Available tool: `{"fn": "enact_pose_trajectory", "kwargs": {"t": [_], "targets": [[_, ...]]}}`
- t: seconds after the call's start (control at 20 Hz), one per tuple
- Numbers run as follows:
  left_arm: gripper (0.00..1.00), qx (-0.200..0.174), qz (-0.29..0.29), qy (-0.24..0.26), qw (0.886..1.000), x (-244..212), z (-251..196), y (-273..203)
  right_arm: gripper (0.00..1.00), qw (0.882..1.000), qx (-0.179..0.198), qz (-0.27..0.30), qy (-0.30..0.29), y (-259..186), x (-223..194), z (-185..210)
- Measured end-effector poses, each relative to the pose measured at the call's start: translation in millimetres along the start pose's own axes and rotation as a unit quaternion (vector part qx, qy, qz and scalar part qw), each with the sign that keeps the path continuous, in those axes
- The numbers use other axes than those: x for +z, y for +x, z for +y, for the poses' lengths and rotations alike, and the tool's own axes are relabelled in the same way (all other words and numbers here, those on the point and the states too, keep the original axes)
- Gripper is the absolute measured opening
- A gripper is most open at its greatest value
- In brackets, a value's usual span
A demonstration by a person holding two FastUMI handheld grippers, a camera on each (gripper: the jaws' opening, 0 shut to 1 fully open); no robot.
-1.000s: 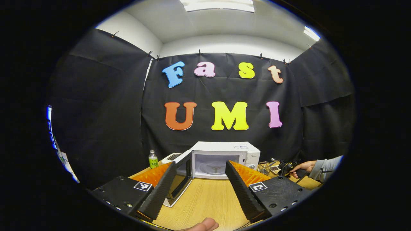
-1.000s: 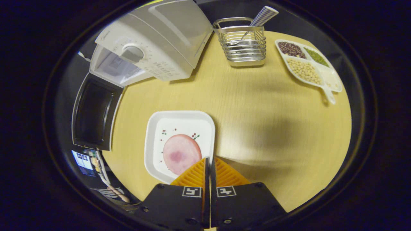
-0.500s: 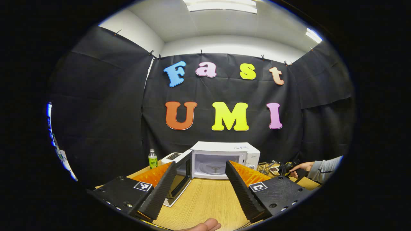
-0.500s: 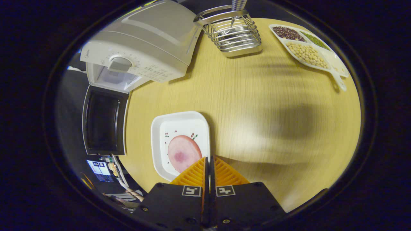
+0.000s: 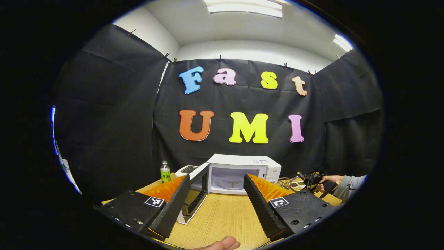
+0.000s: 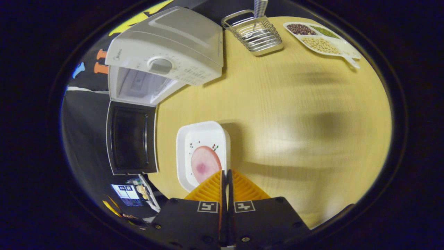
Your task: Open the microwave oven with the left hand, put the food in, and close the microwave oven.
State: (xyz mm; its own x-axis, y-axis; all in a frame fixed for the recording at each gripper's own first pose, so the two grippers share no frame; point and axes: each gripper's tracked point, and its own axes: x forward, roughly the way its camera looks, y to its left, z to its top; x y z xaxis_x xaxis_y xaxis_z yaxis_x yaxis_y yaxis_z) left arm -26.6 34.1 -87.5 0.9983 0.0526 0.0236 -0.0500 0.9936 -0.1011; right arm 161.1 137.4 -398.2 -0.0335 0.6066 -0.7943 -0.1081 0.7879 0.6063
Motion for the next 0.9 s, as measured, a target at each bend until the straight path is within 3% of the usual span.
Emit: {"fn": "enact_pose_trajectory", "kwargs": {"t": [0.25, 0.45, 0.6, 0.7, 0.85, 0.9], "targets": [[0.93, 0.007, 0.003, -0.008, 1.0, -6, 22, -4, 0.04, 0.998, 0.028, -0.046, 0.032, 2, -5, 67], [0.93, 0.025, 0.002, -0.003, 1.0, -6, 43, -12, 0.04, 0.989, 0.032, -0.118, 0.082, 27, 5, 109], [0.94, 0.023, -0.004, -0.008, 1.0, -2, 50, -19, 0.04, 0.979, 0.076, -0.133, 0.136, 52, 7, 150], [0.94, 0.027, -0.01, 0.0, 1.0, 0, 58, -19, 0.04, 0.961, 0.105, -0.17, 0.193, 65, 18, 166], [0.94, 0.043, -0.014, 0.011, 0.999, -2, 68, -18, 0.0, 0.921, 0.118, -0.266, 0.26, 71, 51, 174], [0.93, 0.044, -0.012, 0.01, 0.999, -4, 70, -16, 0.04, 0.908, 0.118, -0.297, 0.27, 72, 65, 175]]}}
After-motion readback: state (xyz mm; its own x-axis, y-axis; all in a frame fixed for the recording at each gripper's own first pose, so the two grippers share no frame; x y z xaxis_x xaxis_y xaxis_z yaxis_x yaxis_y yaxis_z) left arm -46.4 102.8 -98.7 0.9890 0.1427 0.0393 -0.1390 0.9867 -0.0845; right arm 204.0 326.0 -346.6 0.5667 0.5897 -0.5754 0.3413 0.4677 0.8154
